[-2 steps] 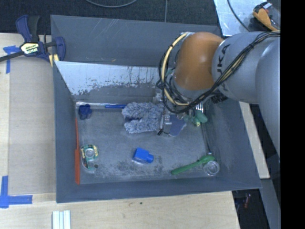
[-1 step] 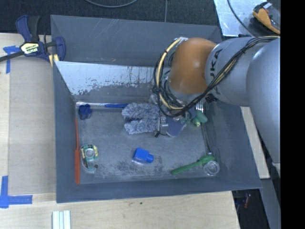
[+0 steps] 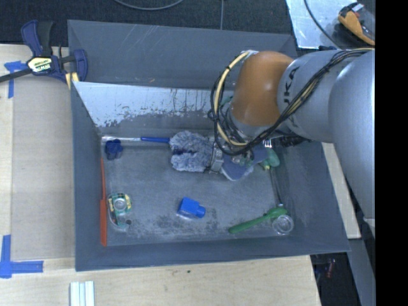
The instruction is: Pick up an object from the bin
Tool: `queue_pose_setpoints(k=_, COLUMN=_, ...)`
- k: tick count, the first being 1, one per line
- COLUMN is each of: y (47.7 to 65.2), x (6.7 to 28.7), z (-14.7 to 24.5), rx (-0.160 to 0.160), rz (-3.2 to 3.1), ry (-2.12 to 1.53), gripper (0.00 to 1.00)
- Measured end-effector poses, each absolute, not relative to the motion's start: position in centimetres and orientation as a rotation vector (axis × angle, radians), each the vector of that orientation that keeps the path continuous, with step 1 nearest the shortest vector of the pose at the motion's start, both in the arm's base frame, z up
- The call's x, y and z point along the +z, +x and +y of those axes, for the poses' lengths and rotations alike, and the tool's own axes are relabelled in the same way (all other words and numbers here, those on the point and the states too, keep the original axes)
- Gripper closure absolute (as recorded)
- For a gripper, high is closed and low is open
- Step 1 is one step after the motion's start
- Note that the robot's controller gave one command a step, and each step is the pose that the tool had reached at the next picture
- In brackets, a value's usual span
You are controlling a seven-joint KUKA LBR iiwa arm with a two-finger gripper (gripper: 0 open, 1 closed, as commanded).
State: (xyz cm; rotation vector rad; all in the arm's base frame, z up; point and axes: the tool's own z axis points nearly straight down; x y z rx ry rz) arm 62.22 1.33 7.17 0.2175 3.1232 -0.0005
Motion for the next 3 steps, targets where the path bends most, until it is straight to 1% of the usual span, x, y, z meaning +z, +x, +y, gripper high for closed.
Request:
queue_pose_setpoints(k=1, y=62.2, x=7.2, z=1.3, rx=-0.001, rz=3.123, ry=0.217, gripper=1.0)
queue_pose_setpoints(k=2, y=61.8, x=9.7, z=1.3, rx=-0.002, rz=3.134, ry=0.218, gripper=1.0)
queue_pose_setpoints(k=3, y=62.2, x=13.8, z=1.3, rx=0.0, rz=3.121, ry=0.216, gripper=1.0)
